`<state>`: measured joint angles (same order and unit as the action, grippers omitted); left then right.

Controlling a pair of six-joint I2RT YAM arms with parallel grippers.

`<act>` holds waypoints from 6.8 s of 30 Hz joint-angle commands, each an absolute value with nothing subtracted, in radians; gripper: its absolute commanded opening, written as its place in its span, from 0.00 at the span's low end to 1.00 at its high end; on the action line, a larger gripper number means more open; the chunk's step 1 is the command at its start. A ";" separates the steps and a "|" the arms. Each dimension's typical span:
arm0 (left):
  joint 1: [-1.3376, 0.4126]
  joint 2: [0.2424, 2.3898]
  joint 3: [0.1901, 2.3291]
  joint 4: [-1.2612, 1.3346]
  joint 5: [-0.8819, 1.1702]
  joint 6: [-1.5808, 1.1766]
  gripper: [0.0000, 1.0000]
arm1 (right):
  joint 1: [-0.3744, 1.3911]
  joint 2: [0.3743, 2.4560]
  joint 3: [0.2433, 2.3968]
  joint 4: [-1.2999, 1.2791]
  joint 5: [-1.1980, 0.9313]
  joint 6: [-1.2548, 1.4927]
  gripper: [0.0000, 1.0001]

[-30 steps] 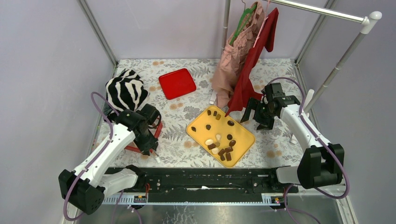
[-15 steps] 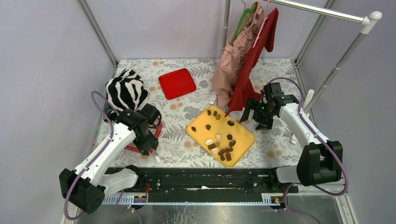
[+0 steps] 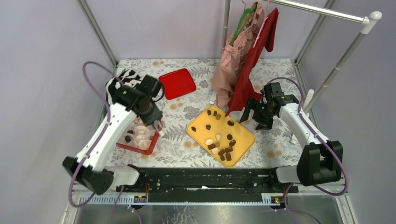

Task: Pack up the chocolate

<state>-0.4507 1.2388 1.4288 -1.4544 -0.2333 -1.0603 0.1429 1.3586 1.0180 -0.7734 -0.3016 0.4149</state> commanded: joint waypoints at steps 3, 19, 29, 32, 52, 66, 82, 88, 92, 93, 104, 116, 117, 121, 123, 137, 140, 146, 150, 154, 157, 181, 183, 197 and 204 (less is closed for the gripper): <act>-0.456 1.382 1.511 -1.145 -0.145 -0.745 0.31 | 0.141 1.338 1.055 -0.770 -0.320 0.404 1.00; -0.517 1.688 1.433 -0.592 0.130 -0.374 0.29 | 0.141 1.322 1.064 -0.779 -0.281 0.424 1.00; -0.507 1.969 1.592 -0.540 0.106 -0.295 0.33 | 0.140 1.292 1.084 -0.820 -0.205 0.413 1.00; -0.497 2.027 1.619 -0.536 0.112 -0.283 0.38 | 0.140 1.286 1.089 -0.829 -0.190 0.413 1.00; -0.316 2.028 1.800 -0.681 0.020 -0.388 0.65 | 0.140 1.318 1.109 -0.828 -0.170 0.426 1.00; -0.096 2.161 1.740 -0.722 -0.083 -0.697 0.60 | 0.141 1.377 1.145 -0.817 -0.167 0.427 1.00; -0.093 2.168 1.805 -0.742 -0.163 -0.628 0.00 | 0.141 1.397 1.186 -0.809 -0.169 0.467 1.00; -0.094 1.979 1.810 -0.836 -0.219 -0.589 0.00 | 0.145 1.374 1.234 -0.786 -0.206 0.492 1.00; -0.106 1.851 1.753 -0.908 -0.155 -0.573 0.00 | 0.206 1.346 1.235 -0.658 -0.261 0.545 1.00; -0.115 1.816 1.726 -0.922 -0.136 -0.568 0.00 | 0.242 1.341 1.229 -0.607 -0.274 0.557 1.00; -0.196 1.435 1.442 -0.967 0.026 -0.551 0.00 | 0.523 1.417 1.258 -0.129 -0.528 0.651 1.00; -0.196 1.240 1.340 -0.948 0.118 -0.488 0.00 | 0.546 1.578 1.333 -0.011 -0.584 0.791 1.00; -0.196 1.227 1.330 -0.939 0.127 -0.487 0.00 | 0.546 1.587 1.334 -0.009 -0.585 0.796 1.00; -0.196 1.180 1.295 -0.901 0.176 -0.485 0.00 | 0.548 1.614 1.325 0.072 -0.631 0.844 0.92; -0.196 1.171 1.284 -0.897 0.190 -0.485 0.00 | 0.550 1.617 1.305 0.134 -0.664 0.873 0.82; -0.137 1.125 1.237 -0.814 0.330 -0.536 0.52 | 0.555 1.647 1.254 0.377 -0.795 0.989 0.00; -0.083 1.137 1.250 -0.803 0.433 -0.528 0.83 | 0.556 1.640 1.247 0.393 -0.807 0.989 0.00; -0.019 1.153 1.244 -0.765 0.612 -0.503 0.98 | 0.555 1.641 1.240 0.458 -0.858 1.001 0.00; -0.010 1.140 1.188 -0.642 0.767 -0.591 0.95 | 0.556 1.680 1.247 0.548 -0.921 1.064 0.00; -0.002 1.131 1.144 -0.491 0.887 -0.697 0.83 | 0.557 1.713 1.258 0.559 -0.947 1.089 0.00; 0.000 1.127 1.149 -0.450 0.908 -0.735 0.69 | 0.556 1.723 1.257 0.555 -0.951 1.094 0.00; 0.103 1.113 1.080 -0.229 1.014 -0.914 0.00 | 0.535 1.829 1.255 0.821 -1.016 1.321 0.37; 0.111 1.120 1.106 -0.278 0.985 -0.882 0.00 | 0.536 1.814 1.267 0.757 -1.014 1.265 0.63; 0.107 1.243 1.646 -1.032 -0.054 -0.427 0.00 | 0.538 1.561 1.387 -0.384 -0.588 0.485 1.00; -0.076 1.230 1.650 -1.175 -0.729 -0.371 0.00 | 0.537 1.582 1.416 -0.465 -0.563 0.432 1.00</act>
<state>0.0380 1.2430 1.6493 -1.0599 -0.2050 -0.4438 0.5323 1.5723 1.3666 -0.3672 -0.6052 0.5140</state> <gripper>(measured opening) 0.183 0.995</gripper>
